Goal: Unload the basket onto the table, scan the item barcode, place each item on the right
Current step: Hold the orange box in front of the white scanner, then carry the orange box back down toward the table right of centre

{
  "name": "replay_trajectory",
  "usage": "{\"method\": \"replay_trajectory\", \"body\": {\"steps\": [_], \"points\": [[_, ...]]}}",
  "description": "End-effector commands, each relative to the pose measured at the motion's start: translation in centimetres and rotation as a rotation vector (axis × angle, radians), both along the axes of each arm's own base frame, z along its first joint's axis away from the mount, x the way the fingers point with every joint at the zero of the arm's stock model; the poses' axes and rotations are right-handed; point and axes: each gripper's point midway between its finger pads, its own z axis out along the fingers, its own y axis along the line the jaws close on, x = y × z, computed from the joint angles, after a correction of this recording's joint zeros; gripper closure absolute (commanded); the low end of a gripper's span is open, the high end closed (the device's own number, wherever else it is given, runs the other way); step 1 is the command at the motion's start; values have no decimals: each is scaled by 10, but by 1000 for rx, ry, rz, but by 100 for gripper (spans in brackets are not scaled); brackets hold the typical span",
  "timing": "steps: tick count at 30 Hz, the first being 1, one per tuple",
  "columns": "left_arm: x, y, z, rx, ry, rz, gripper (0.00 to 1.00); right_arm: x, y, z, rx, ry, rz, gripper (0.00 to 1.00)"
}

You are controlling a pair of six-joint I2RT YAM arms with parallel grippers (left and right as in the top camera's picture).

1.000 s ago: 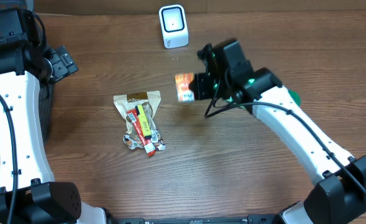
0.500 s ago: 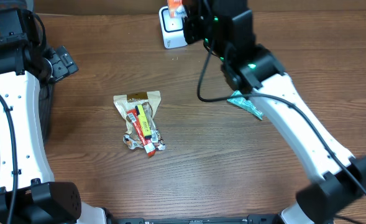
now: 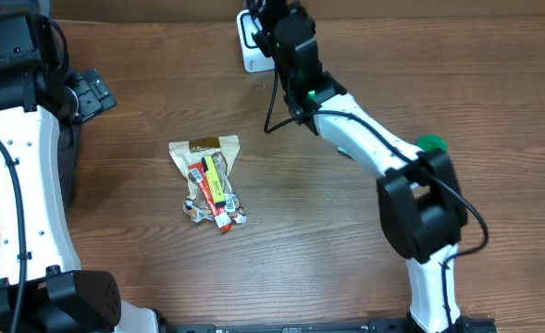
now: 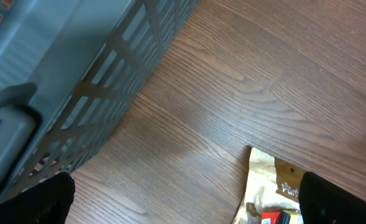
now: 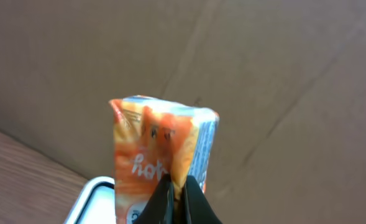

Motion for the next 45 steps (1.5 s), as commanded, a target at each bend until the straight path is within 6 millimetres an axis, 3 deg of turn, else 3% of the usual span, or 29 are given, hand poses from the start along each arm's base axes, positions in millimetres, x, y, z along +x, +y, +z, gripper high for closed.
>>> {"method": "replay_trajectory", "body": {"steps": [1, 5, 9, 22, 24, 27, 30, 33, 35, 38, 42, 45], "points": [[0, 2, 14, 22, -35, -5, 0, 12, 4, -43, -289, -21, 10, 96], [0, 2, 14, 22, -35, -5, 0, 18, 8, -88, -490, -16, 39, 96], [0, 2, 14, 22, -35, -5, 0, 23, 11, -102, -539, -59, 38, 96], [0, 2, 14, 22, -35, -5, 0, 25, 12, -98, -447, -95, 23, 96], [0, 2, 14, 22, -35, -5, 0, 24, 12, -83, -387, -106, 10, 96], [0, 2, 14, 22, -35, -5, 0, 17, 11, -44, -344, -167, -51, 97], [0, 2, 14, 22, -35, -5, 0, 7, 4, 1, -307, -211, -120, 97], [0, 2, 14, 22, -35, -5, 0, -5, -7, 33, -241, -191, -173, 97], [0, 2, 14, 22, -35, -5, 0, -12, -17, 43, -184, -134, -198, 97], [0, 2, 14, 22, -35, -5, 0, -28, -28, 44, -80, 12, -205, 96], [0, 2, 14, 22, -35, -5, 0, -63, -48, 24, 74, 264, -247, 96], [0, 2, 14, 22, -35, -5, 0, -107, -62, -12, 111, 531, -271, 96]]}}
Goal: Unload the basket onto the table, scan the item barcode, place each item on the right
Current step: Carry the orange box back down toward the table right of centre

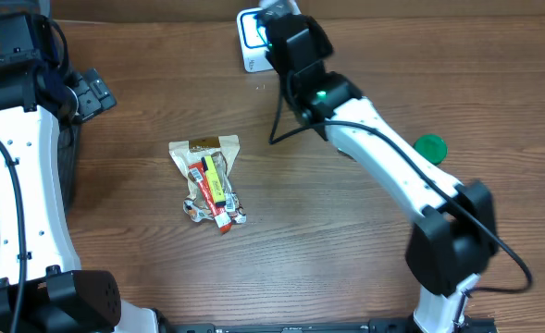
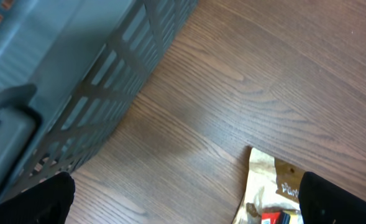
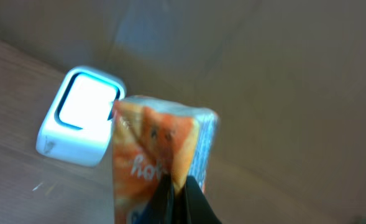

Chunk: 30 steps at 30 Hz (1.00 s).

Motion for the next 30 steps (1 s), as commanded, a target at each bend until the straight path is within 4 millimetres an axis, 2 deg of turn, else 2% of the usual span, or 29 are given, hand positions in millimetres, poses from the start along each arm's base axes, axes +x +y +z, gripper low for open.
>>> {"method": "replay_trajectory", "body": {"steps": [1, 5, 9, 12, 17, 18, 19, 21, 23, 27, 29, 30], "points": [[0, 2, 14, 21, -34, -5, 0, -37, -10, -17, 236, 169, -125, 96], [0, 2, 14, 21, -34, -5, 0, -105, -33, -78, 178, 539, -208, 96], [0, 2, 14, 21, -34, -5, 0, -153, -78, -120, 102, 735, -396, 96], [0, 2, 14, 21, -34, -5, 0, -166, -96, -141, 72, 795, -438, 96], [0, 2, 14, 21, -34, -5, 0, -175, -125, -161, 60, 844, -512, 96], [0, 2, 14, 21, -34, -5, 0, -176, -135, -167, 63, 853, -538, 60], [0, 2, 14, 21, -34, -5, 0, -176, -137, -170, 69, 857, -544, 48], [0, 2, 14, 21, -34, -5, 0, -174, -135, -176, 112, 865, -540, 37], [0, 2, 14, 21, -34, -5, 0, -170, -126, -179, 185, 877, -518, 37], [0, 2, 14, 21, -34, -5, 0, -154, -89, -177, 397, 888, -447, 32], [0, 2, 14, 21, -34, -5, 0, -153, -68, -168, 500, 902, -452, 33], [0, 2, 14, 21, -34, -5, 0, -153, -53, -161, 567, 924, -435, 36]]}}
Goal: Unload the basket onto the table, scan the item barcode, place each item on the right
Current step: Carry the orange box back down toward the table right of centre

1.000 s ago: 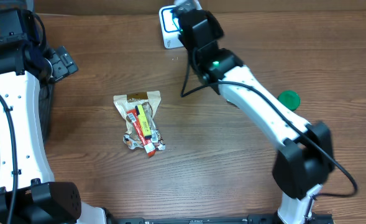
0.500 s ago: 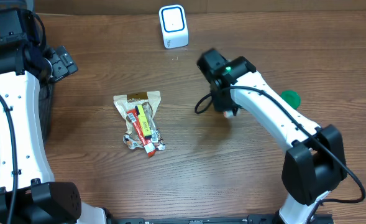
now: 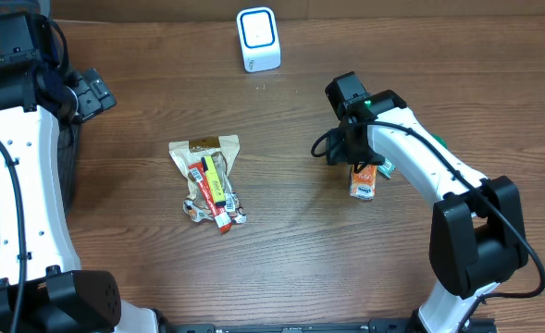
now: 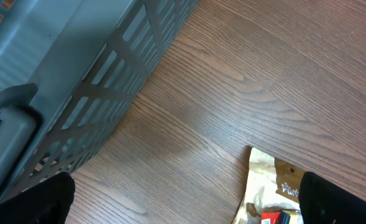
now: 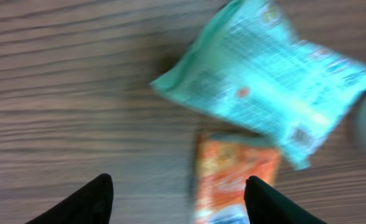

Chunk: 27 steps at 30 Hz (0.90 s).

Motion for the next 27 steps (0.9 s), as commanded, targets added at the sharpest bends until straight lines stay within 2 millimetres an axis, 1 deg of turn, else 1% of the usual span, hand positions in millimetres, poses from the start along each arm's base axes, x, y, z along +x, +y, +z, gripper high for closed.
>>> {"method": "replay_trajectory", "body": {"steps": [1, 2, 3, 4, 7, 12, 14, 23, 27], "points": [[0, 2, 14, 21, -34, -5, 0, 1, 66, 29, 313, 19, -64, 44], [0, 2, 14, 21, -34, -5, 0, -3, 85, 35, 399, 38, -44, 46], [0, 2, 14, 21, -34, -5, 0, -8, 111, 44, 502, 52, 7, 47], [-1, 2, 14, 21, -34, -5, 0, -11, 124, 47, 539, 53, 37, 47], [0, 2, 14, 21, -34, -5, 0, -18, 147, 50, 550, 33, 101, 47], [0, 2, 14, 21, -34, -5, 0, -23, 175, 54, 570, -11, 167, 44], [0, 2, 14, 21, -34, -5, 0, -23, 181, 55, 571, -27, 180, 44], [0, 2, 14, 21, -34, -5, 0, -21, 180, 54, 545, -46, 178, 44], [-1, 2, 14, 21, -34, -5, 0, -22, 180, 53, 549, -35, 146, 44]]}}
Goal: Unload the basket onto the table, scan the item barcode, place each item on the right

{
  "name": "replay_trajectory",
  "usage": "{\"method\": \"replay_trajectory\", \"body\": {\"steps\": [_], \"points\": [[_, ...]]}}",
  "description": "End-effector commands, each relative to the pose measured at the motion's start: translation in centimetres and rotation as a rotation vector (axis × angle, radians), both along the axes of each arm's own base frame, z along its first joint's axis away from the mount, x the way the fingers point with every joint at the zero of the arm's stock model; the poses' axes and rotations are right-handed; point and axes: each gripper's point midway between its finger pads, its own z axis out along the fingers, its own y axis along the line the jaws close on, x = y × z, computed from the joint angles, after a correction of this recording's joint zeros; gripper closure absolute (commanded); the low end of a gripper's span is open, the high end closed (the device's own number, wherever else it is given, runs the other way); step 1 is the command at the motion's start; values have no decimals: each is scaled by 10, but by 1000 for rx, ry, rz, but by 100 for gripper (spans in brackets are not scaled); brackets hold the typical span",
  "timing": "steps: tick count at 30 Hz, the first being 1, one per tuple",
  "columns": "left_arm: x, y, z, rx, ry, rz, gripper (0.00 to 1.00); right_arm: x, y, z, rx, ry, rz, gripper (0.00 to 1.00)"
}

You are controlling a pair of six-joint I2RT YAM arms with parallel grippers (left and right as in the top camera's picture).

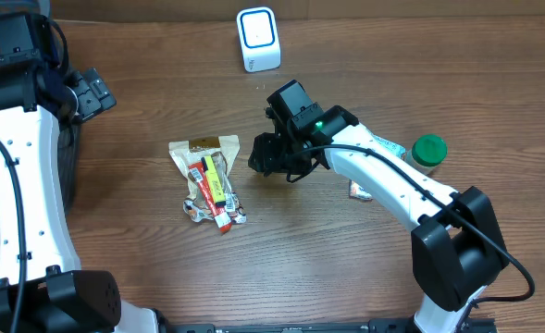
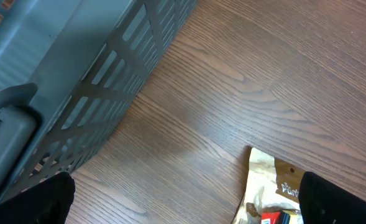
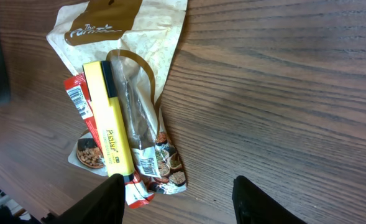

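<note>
The white barcode scanner (image 1: 257, 39) stands at the table's far edge. A pile of items (image 1: 207, 180) lies left of centre: a beige pouch (image 3: 127, 37), a yellow highlighter (image 3: 111, 130), a red packet (image 3: 77, 99) and a barcoded snack packet (image 3: 148, 158). My right gripper (image 1: 270, 155) hovers open just right of the pile, nothing between its fingers (image 3: 102, 199). An orange packet (image 1: 360, 191) lies at the right, partly hidden under the right arm. My left gripper (image 1: 87, 92) is open at the far left, empty.
A teal packet (image 1: 390, 148) and a green round lid (image 1: 429, 148) lie at the right, near the orange packet. A grey slatted basket (image 2: 58, 74) stands off the table's left side, close to the left gripper (image 2: 186, 202).
My right gripper has moved left, from over the orange and teal packets to just beside the pile. It is still open. The orange packet stays on the table. The left arm is unmoved.
My right gripper was shut on the orange packet, holding it up by the scanner, and was still holding it there at the following moment. Then it stood open over that packet, laid beside the teal one. Now it hovers open by the pile.
</note>
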Motion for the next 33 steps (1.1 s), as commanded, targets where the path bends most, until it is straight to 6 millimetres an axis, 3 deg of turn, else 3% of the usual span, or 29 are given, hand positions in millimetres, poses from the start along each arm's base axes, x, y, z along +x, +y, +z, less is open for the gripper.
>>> {"method": "replay_trajectory", "body": {"steps": [1, 6, 33], "points": [[-1, 2, 14, 21, -34, -5, 0, 5, 4, 15, 19, -28, -24, 44], [0, 2, 14, 21, -34, -5, 0, -9, 16, 13, -3, -33, 14, 44], [0, 2, 14, 21, -34, -5, 0, -5, 13, 9, -62, -76, -13, 43]]}}
